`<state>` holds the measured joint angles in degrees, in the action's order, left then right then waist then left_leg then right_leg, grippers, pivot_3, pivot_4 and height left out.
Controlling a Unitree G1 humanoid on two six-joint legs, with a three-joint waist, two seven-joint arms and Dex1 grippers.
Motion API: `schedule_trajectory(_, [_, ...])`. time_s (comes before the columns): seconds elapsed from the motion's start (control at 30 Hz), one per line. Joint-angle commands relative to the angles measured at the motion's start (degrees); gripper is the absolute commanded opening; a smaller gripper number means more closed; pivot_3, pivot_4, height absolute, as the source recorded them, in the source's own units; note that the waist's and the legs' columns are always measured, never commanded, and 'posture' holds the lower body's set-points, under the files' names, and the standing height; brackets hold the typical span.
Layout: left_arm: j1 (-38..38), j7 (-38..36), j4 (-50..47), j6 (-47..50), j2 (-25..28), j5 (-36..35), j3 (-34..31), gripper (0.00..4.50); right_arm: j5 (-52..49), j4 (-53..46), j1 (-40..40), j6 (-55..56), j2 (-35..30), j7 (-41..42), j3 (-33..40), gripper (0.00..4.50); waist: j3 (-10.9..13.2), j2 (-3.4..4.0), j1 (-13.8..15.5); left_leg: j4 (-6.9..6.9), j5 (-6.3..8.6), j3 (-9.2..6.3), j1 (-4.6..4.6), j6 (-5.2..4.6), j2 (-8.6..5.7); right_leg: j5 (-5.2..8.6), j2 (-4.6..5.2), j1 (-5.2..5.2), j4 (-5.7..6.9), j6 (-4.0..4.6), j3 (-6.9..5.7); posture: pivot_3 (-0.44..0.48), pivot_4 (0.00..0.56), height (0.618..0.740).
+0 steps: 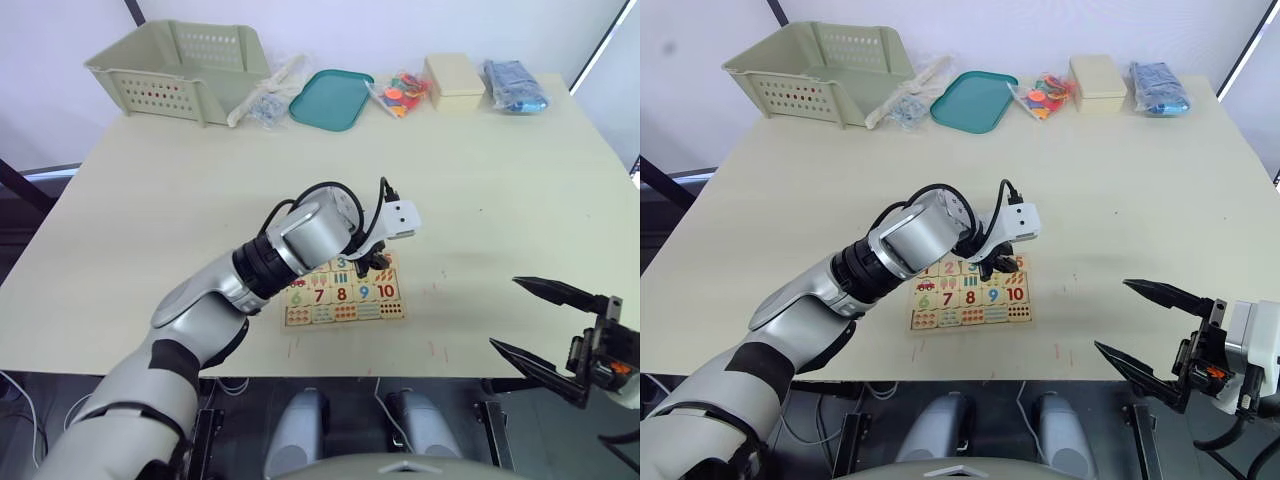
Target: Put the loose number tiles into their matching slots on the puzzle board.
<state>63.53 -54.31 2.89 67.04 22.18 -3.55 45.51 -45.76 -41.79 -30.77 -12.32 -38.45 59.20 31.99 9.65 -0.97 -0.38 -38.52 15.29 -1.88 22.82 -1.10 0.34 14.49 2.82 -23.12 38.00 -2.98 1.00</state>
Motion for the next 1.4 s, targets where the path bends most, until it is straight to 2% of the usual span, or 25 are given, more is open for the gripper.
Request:
schedule_trajectory(0.03, [0.17,0.36,-1.47,-0.22,-0.18,0.00,-0.82,0.98,-0.96,-1.40,-0.05,0.41,-0.36,0.05,0.95,4.50,0.00,0.00,0.00,0.00,0.00,0.00,0.00,0.00,0.00,0.00,0.00,0.00,0.00,0.00,0.00,0.000,0.150,0.740])
schedule_trajectory(0.77, [0.21,1.08,-1.49,0.06,-0.56,-0.69,-1.07,0.98,-0.90,-1.26,0.25,0.22,-0.46,0.12,0.75,4.50,0.00,0.00,0.00,0.00,0.00,0.00,0.00,0.00,0.00,0.00,0.00,0.00,0.00,0.00,0.00,0.000,0.150,0.740])
schedule_trajectory(0.83, [0.24,1.13,-1.47,0.05,-0.56,-0.75,-1.08,2.01,-0.87,-1.24,0.27,0.19,-0.45,0.13,0.72,4.50,0.00,0.00,0.00,0.00,0.00,0.00,0.00,0.00,0.00,0.00,0.00,0.00,0.00,0.00,0.00,0.000,0.150,0.740])
schedule_trajectory(0.87, [0.27,1.16,-1.44,0.07,-0.58,-0.79,-1.09,2.29,-0.88,-1.24,0.27,0.18,-0.44,0.13,0.72,4.50,0.00,0.00,0.00,0.00,0.00,0.00,0.00,0.00,0.00,0.00,0.00,0.00,0.00,0.00,0.00,0.000,0.150,0.740])
schedule_trajectory(0.9, [0.31,1.18,-1.42,0.10,-0.57,-0.84,-1.10,2.90,-0.87,-1.23,0.27,0.18,-0.44,0.14,0.71,4.50,0.00,0.00,0.00,0.00,0.00,0.00,0.00,0.00,0.00,0.00,0.00,0.00,0.00,0.00,0.00,0.000,0.150,0.740])
schedule_trajectory(0.93, [0.39,1.19,-1.41,0.15,-0.54,-0.91,-1.14,3.16,-0.86,-1.23,0.26,0.18,-0.42,0.14,0.69,4.50,0.00,0.00,0.00,0.00,0.00,0.00,0.00,0.00,0.00,0.00,0.00,0.00,0.00,0.00,0.00,0.000,0.150,0.740])
schedule_trajectory(1.03, [0.60,1.14,-1.43,0.23,-0.39,-1.06,-1.26,4.41,-0.81,-1.21,0.21,0.19,-0.41,0.19,0.67,4.50,0.00,0.00,0.00,0.00,0.00,0.00,0.00,0.00,0.00,0.00,0.00,0.00,0.00,0.00,0.00,0.000,0.150,0.740])
schedule_trajectory(1.17, [1.31,0.63,-1.59,0.28,0.83,-1.58,-2.86,4.47,-0.76,-1.50,0.12,0.23,-0.26,0.04,0.51,4.50,0.00,0.00,-0.01,0.00,0.00,0.00,0.00,0.00,0.00,0.00,0.00,0.00,0.00,0.00,0.00,0.000,0.150,0.740])
schedule_trajectory(1.4, [1.14,-3.48,-4.71,-3.01,5.79,-7.26,-13.54,4.47,-1.19,-1.47,2.46,-1.15,0.02,-3.13,-1.64,4.50,-0.01,0.02,-0.23,0.01,0.00,-0.01,-0.02,0.00,0.02,0.00,-0.01,-0.01,0.00,0.01,-0.01,0.000,0.150,0.740])
